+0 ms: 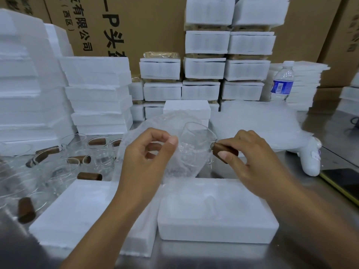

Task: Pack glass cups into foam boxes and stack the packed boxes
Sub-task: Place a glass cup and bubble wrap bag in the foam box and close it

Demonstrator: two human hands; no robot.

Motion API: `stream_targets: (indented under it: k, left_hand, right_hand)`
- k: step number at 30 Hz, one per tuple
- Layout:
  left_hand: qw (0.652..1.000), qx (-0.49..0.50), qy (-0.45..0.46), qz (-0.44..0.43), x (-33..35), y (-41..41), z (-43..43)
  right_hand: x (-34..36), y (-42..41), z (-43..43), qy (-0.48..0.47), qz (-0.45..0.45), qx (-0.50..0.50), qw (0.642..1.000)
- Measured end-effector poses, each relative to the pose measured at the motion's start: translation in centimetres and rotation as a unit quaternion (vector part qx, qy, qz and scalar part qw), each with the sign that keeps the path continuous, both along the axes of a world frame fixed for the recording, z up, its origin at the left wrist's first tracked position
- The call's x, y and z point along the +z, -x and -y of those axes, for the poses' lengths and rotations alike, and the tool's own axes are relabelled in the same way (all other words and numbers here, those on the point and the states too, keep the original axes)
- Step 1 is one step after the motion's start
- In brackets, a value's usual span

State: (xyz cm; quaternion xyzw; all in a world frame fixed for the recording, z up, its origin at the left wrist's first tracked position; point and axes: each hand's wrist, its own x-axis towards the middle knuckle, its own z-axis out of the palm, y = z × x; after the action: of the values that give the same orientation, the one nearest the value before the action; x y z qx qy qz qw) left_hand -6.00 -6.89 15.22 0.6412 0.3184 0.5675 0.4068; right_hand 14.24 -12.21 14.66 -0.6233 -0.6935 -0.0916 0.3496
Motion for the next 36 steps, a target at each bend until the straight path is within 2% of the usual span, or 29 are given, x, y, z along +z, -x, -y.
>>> stream_targets:
  k: [5,7,9,11,14,17,20,23,25,27,29,32,36]
  left_hand:
    - [0.99,0.042,-0.105,-0.084,0.1,0.1,0.4]
    - [0.981,0.036,-0.155,-0.114,0.0,0.1,0.6]
    - [0.968,0.021,-0.199,-0.151,-0.2,0.0,0.8]
    - [0.949,0.014,-0.256,-0.184,-0.4,-0.2,1.1]
    - [0.912,0.021,-0.351,-0.21,-0.7,-0.5,1.3]
    - [0.897,0.023,-0.388,-0.212,-0.8,-0.6,1.4]
    - [0.89,0.003,-0.398,-0.222,-1.0,-0.8,1.5]
    - [0.885,-0.077,-0.392,-0.24,-1.3,-1.3,2.1]
    - [0.894,-0.114,-0.37,-0.227,-1.2,-1.4,2.6]
    - [0.917,-0.097,-0.338,-0.186,-0.6,-1.2,2.8]
    - [0.941,-0.024,-0.31,-0.133,0.2,-0.7,2.4]
    - [0.976,0.049,-0.207,-0.035,1.0,0.8,0.9]
    - [0.999,0.009,-0.035,0.027,1.2,2.5,-0.9]
  right_hand:
    - [0.2,0.9,0.5,-0.007,0.093,-0.025,0.995]
    - [0.3,1.3,0.7,-0.031,0.139,-0.04,0.989]
    - [0.3,1.7,0.8,-0.04,0.144,-0.04,0.988]
    - [0.4,2.2,1.0,-0.007,0.082,-0.023,0.996]
    - [0.2,3.0,0.9,0.04,-0.082,0.022,0.996]
    - [0.2,3.6,0.7,0.044,-0.254,0.049,0.965]
    - [0.3,3.9,0.6,0.083,-0.357,0.071,0.928]
    - [0.4,4.0,0.8,0.096,-0.415,0.105,0.899]
    - [0.4,4.1,1.0,0.1,-0.419,0.122,0.894]
    - [0.4,3.9,0.9,0.092,-0.404,0.115,0.903]
    - [0.3,3.5,0.7,0.091,-0.383,0.083,0.915]
    - [0.1,2.9,0.6,0.089,-0.333,0.033,0.938]
    - [0.7,2.7,1.0,0.081,-0.268,0.026,0.96]
